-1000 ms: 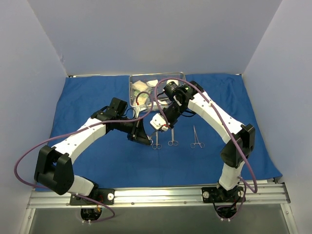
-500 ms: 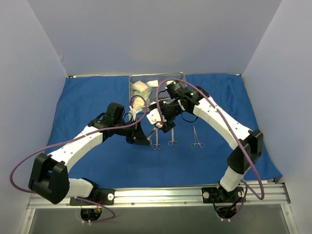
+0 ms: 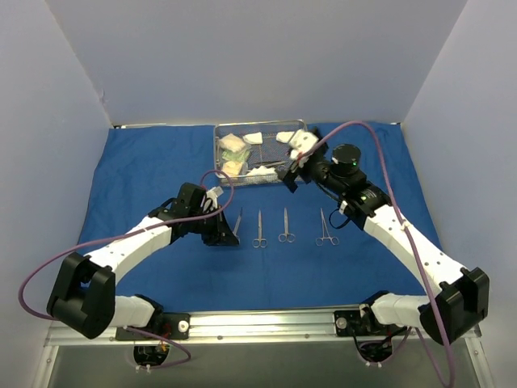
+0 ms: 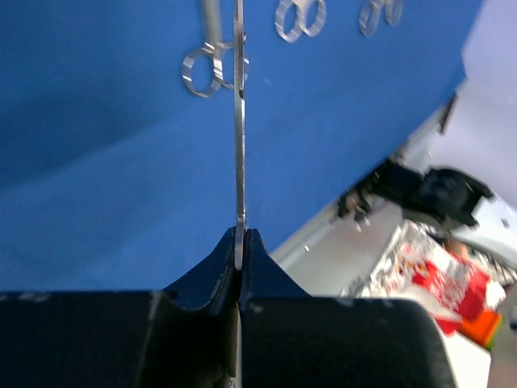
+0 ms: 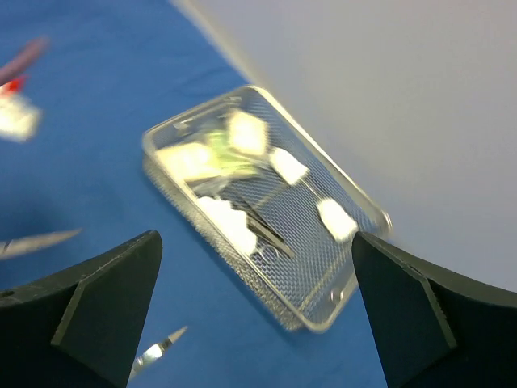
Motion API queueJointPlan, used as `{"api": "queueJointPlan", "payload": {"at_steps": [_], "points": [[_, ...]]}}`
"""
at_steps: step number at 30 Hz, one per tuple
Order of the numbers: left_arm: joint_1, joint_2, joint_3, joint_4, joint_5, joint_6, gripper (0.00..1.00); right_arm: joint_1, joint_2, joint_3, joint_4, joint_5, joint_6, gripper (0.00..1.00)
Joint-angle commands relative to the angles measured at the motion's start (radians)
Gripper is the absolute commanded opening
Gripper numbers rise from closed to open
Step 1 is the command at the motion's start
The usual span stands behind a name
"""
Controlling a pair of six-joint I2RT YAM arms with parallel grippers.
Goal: Open and lay out the surgical kit
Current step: Place the medical item in the surgical kit.
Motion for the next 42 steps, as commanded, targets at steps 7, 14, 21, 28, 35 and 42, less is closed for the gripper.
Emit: {"api": "queueJointPlan", "payload": {"at_steps": [7,14,21,28,35,42], "points": [[0.006,0.080,-0.013,0.190,-0.156,-0.118,0.02,-0.037,-0.129,-0.118,0.258,0.421,0.569,1.00],[0.006,0.207,0.020,0.257,-0.130,-0.138,0.02,-0.037,-0.129,-0.103,0.177,0.465,0.589,1.00],[0.006,0.250,0.037,0.246,-0.184,-0.155,0.02,-0.037,-0.137,-0.100,0.111,0.464,0.535,1.00],[0.006,0.282,0.053,0.247,-0.159,-0.147,0.02,-0.039,-0.135,-0.115,0.107,0.475,0.513,1.00],[0.007,0.317,0.048,0.237,-0.192,-0.180,0.02,-0.039,-0.138,-0.113,0.089,0.475,0.504,1.00],[0.006,0.314,0.037,0.220,-0.199,-0.193,0.31,-0.039,-0.147,-0.118,0.078,0.482,0.498,1.00]]}}
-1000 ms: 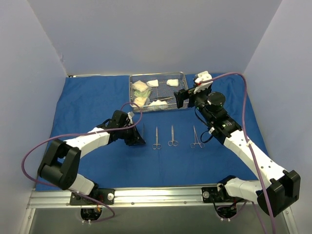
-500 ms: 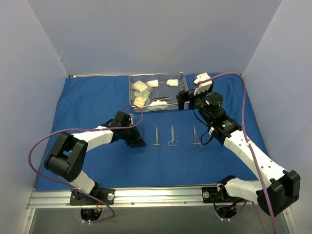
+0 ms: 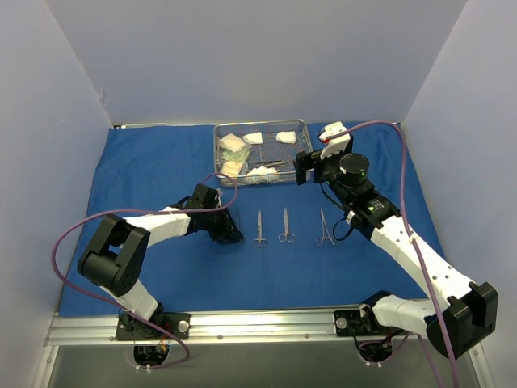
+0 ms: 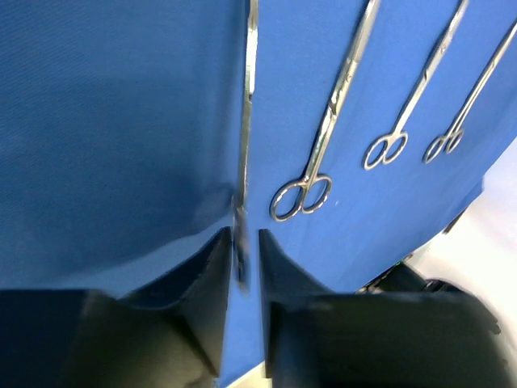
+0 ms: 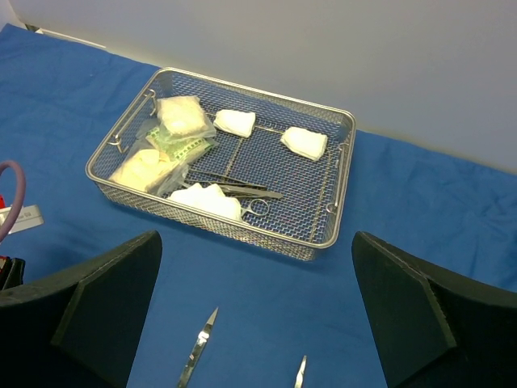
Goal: Open and lay out the surgical kit
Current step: Place the medical item in the surgical kit.
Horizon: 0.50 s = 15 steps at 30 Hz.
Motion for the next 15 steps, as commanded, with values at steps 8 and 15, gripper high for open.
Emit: {"api": "queueJointPlan", "payload": {"at_steps": [8,15], "points": [[0.004,-0.021,-0.002,-0.041,-0.046,-0.020,0.52,0.005,-0.046,-0.011,0.010,0.029,-0.012,1.00],[0.004,-0.028,0.025,-0.136,-0.112,0.005,0.46,0.005,-0.050,-0.019,0.007,0.031,-0.009,1.00]]}}
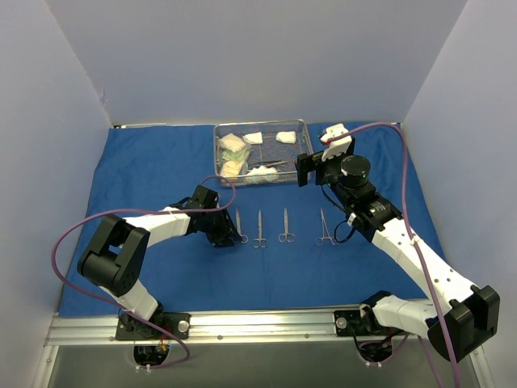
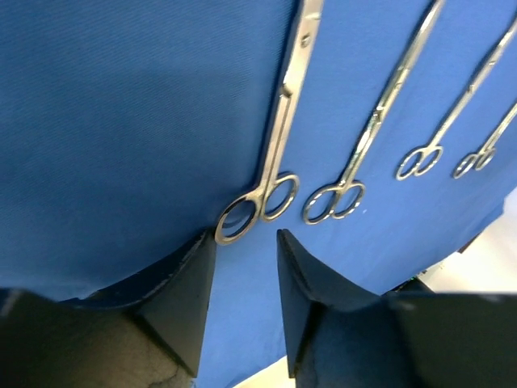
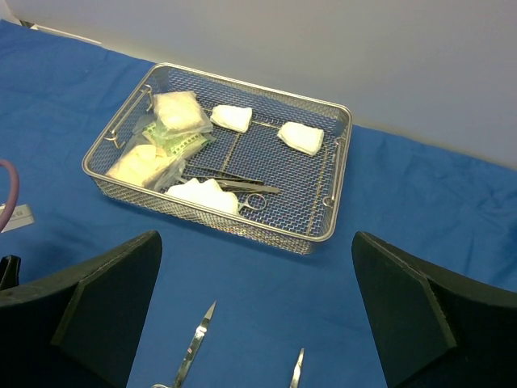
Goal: Open and lay out the surgical kit
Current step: Place the medical item in the surgical kit.
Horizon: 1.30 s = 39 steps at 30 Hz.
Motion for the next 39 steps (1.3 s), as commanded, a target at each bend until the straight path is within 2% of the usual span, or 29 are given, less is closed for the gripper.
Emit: {"api": "queueJointPlan", "payload": {"at_steps": [1,14,22,39], "points": [[0.004,-0.029,0.029,-0.095,-0.064,0.029,0.45,0.005,-0.028,-0.004,0.018,0.021,-0.009,1.00],[-0.021,-0.036,0.124,-0.302,-0.272,0.036,0.42,0.006,-0.023,-0.003,0.009,0.009,-0.014,1.00],[-0.093,-0.020,0.192,-0.348,-0.332,0.050,0.42,0.005,-0.014,-0.001,0.006,0.003,-0.024,1.00],[-0.156,0.080,0.271,-0.389,-0.422,0.061,0.43,0.005,-0.016,-0.001,-0.003,0.012,-0.032,1.00]]}}
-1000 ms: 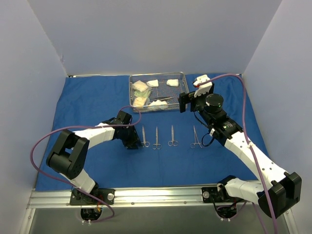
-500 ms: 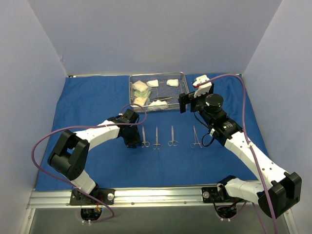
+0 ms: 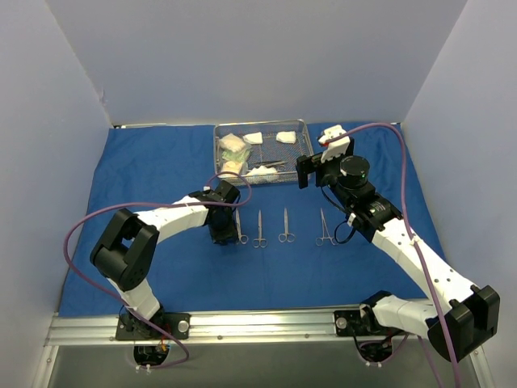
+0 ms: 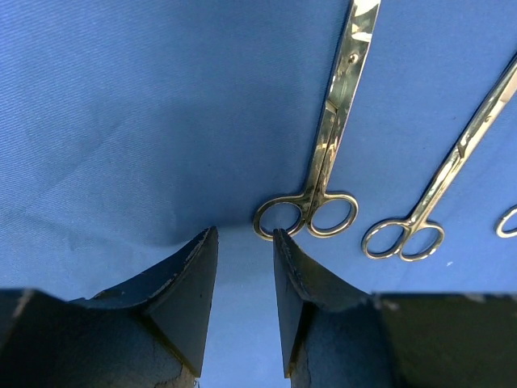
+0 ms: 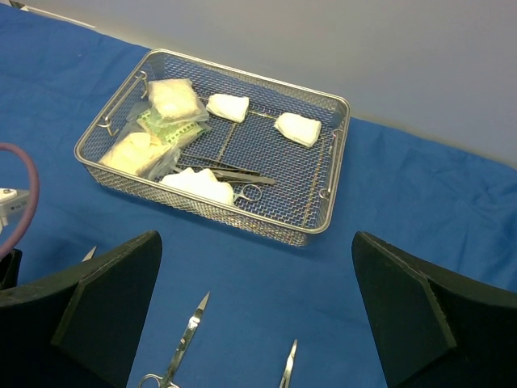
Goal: Open and lay out the surgical kit
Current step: Place the medical item in the surgical kit.
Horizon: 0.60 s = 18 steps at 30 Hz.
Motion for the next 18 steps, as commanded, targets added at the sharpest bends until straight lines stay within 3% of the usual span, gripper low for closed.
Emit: {"api": "queueJointPlan", "payload": {"at_steps": [1,9,18], "points": [[-0.015,0.012,0.046,-0.037,-0.042,0.013,0.43,0.005,-0.016,-0.002,0.021,0.014,-0.009,1.00],[-0.072,0.074,0.124,-0.195,-0.177,0.015,0.42,0.005,-0.014,-0.001,0.016,0.026,-0.015,1.00],[-0.107,0.106,0.123,-0.238,-0.168,0.036,0.43,0.006,-0.017,-0.003,0.011,0.023,-0.016,1.00]]}}
